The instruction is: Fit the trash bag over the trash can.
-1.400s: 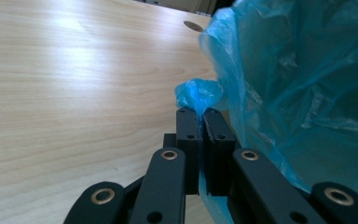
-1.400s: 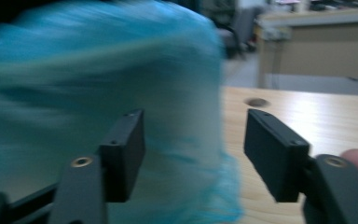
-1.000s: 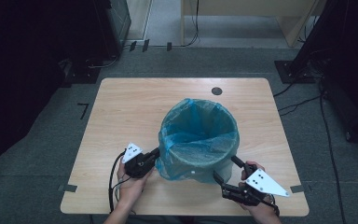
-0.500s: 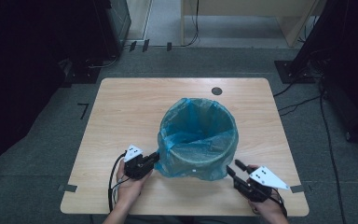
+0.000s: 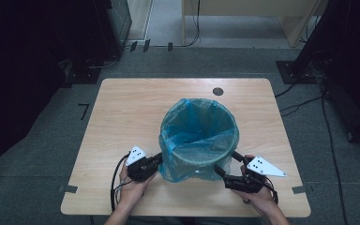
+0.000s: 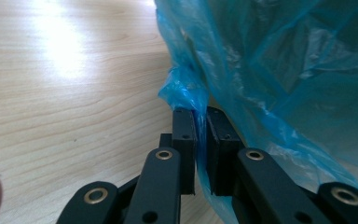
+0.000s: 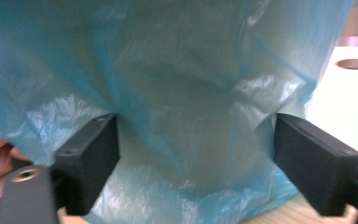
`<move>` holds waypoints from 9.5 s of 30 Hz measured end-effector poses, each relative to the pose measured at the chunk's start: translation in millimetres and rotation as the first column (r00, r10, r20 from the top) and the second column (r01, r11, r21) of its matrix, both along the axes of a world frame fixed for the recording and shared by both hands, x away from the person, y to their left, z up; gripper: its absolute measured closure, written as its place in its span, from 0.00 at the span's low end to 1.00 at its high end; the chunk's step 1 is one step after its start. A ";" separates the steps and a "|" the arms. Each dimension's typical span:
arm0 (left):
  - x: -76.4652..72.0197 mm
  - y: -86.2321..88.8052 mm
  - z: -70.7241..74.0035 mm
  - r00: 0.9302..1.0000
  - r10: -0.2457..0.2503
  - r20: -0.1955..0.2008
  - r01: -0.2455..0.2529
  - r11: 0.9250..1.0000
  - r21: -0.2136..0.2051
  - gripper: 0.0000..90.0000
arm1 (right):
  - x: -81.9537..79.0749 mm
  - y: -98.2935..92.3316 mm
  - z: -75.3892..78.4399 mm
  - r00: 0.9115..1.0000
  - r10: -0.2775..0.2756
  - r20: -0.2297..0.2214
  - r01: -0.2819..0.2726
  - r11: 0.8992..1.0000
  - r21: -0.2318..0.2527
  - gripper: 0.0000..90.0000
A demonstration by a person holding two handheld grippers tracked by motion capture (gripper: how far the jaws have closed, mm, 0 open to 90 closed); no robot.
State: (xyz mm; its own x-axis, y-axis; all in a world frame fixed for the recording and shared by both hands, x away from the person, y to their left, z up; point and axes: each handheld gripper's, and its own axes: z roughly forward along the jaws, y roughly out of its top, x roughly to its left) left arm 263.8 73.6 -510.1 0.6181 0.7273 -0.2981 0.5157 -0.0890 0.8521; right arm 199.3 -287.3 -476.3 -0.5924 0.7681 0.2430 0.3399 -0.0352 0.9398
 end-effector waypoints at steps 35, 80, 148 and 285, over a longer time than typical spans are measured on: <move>10.5 15.5 -7.7 0.990 0.119 -0.077 -0.112 0.990 0.091 0.56 | -1.1 -41.3 -40.0 0.975 -0.014 -0.222 -0.016 0.991 -0.133 0.42; -16.2 67.3 23.0 0.986 0.160 0.042 -0.162 0.984 0.074 0.16 | 3.6 -91.1 69.1 0.979 0.152 0.139 -0.119 0.968 -0.222 1.00; -1.2 127.5 -7.1 0.955 0.291 -0.053 -0.260 0.912 0.318 0.18 | 119.0 146.6 93.7 0.322 0.903 -0.283 -0.605 -0.033 -0.796 1.00; -1.2 122.8 -7.4 0.944 0.329 -0.036 -0.295 0.884 0.362 0.18 | 21.5 -78.7 19.4 0.996 -0.007 -0.086 -0.037 0.866 -0.499 0.22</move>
State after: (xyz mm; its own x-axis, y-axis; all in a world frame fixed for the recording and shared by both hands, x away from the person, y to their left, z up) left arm 262.6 196.4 -517.6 0.3241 0.9453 -0.0367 0.6412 -0.1910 0.7432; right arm 220.8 -366.0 -457.0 -0.5998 0.7906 -0.1230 0.4134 0.4379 0.7983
